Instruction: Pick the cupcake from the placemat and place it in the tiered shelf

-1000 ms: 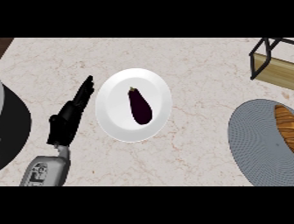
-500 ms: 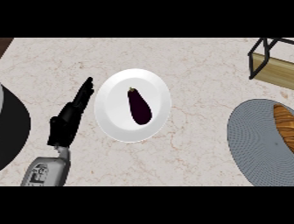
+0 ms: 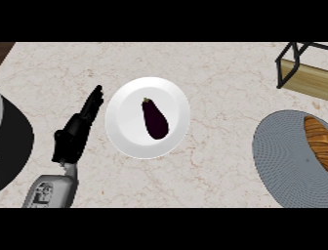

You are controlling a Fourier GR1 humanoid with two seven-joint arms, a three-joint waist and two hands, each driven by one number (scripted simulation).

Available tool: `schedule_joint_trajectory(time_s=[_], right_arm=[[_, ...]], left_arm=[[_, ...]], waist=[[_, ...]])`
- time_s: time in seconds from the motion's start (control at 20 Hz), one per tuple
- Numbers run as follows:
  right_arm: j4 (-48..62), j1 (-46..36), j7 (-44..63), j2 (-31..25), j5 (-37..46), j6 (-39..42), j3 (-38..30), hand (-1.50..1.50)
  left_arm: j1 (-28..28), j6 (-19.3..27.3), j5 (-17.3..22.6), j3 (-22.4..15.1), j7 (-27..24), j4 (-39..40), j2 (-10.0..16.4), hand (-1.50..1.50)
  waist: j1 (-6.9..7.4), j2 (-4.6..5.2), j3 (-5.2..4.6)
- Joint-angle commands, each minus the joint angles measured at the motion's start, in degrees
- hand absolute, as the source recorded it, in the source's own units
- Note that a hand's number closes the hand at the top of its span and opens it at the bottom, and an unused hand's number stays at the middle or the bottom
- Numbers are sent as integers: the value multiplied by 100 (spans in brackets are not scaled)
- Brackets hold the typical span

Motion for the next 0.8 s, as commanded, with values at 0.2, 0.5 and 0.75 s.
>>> schedule_joint_trajectory(time_s=[0.2, 0.5, 0.75], right_arm=[[-411, -316, 537, -471, -404, -419, -375, -150], [-235, -75, 1587, -1529, -421, 496, -442, -150], [-576, 785, 1675, -2258, -822, 1819, -673, -150]], left_arm=[[214, 16, -50, -33, -113, -86, 8, 0], [302, -61, 36, 34, -77, -116, 60, 0], [338, -66, 94, 195, 49, -133, 174, 0]], waist=[[-65, -39, -7], [-139, -54, -9], [-293, -105, -8]])
